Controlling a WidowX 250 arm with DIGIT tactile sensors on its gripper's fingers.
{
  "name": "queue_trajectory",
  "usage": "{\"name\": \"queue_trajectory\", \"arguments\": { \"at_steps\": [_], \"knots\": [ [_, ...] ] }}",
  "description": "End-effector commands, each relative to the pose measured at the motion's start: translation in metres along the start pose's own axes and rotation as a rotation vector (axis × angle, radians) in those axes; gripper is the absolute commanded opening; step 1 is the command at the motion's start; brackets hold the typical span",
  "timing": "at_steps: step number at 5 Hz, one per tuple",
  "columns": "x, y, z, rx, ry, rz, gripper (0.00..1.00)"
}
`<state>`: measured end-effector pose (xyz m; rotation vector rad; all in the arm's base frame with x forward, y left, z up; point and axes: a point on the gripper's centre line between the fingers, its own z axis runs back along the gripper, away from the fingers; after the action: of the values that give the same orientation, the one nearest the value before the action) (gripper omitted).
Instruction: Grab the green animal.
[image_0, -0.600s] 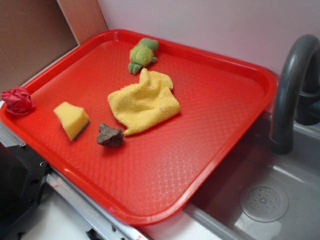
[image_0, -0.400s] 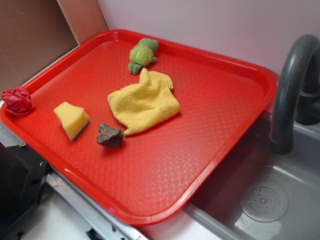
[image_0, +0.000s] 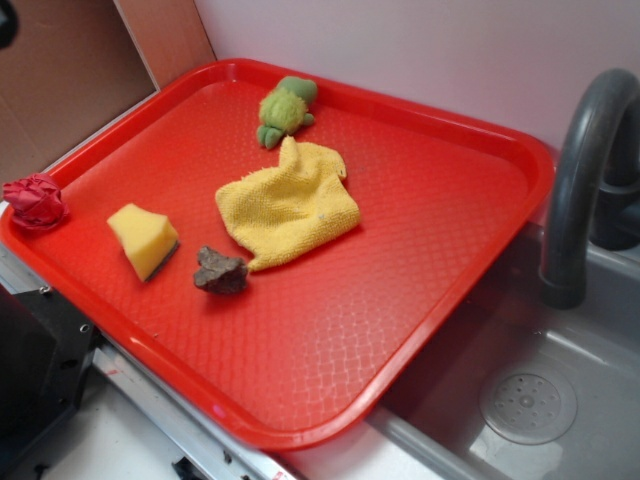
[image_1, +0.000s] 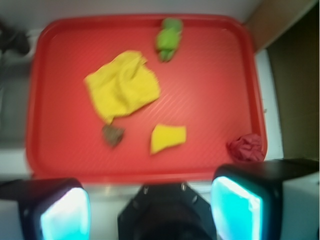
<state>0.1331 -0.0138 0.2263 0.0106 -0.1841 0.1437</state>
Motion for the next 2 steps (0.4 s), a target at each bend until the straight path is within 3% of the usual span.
{"name": "queue_trajectory", "arguments": {
  "at_steps": [1,2],
  "knots": [
    [0.031,-0.008,-0.031,0.046,-0.173,0.101,1.00],
    [0.049,-0.012,-0.056,0.078,-0.232,0.186,1.00]
  ]
}}
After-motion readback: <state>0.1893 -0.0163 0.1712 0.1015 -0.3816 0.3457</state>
